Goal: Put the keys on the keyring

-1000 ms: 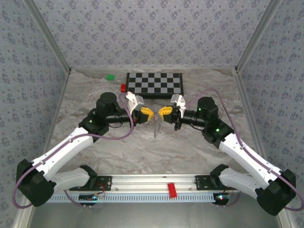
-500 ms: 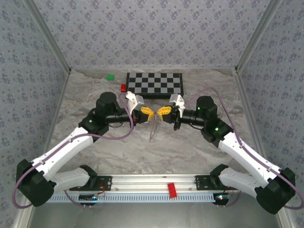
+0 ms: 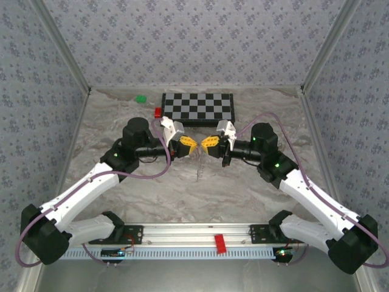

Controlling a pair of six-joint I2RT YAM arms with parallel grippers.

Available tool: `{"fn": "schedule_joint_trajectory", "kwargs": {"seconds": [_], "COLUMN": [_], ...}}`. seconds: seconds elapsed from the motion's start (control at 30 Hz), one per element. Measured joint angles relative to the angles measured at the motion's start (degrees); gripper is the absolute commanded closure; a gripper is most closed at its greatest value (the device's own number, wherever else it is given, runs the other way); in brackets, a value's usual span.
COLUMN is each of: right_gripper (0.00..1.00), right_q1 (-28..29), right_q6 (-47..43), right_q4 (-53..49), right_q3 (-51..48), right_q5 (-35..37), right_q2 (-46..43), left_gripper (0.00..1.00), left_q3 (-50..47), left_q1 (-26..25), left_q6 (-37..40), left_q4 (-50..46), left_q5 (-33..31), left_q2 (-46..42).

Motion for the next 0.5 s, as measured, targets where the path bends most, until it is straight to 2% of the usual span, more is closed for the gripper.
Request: {"fn": "schedule_joint_trajectory", "kwargs": {"seconds": [0.5], "right_gripper": [1.0], "right_q1": [0.0], "right_q6": [0.0], "right_q4": [-0.39], "right_q3": [0.0], "right_q5": [1.05], "right_q2": [-0.48], "left_gripper": [1.0], "left_q3": [0.0], "left_q1": [0.0], "left_q6": [0.0], "left_q4": [0.02], "left_q5": [-1.44], "left_q2": [-0.33]}}
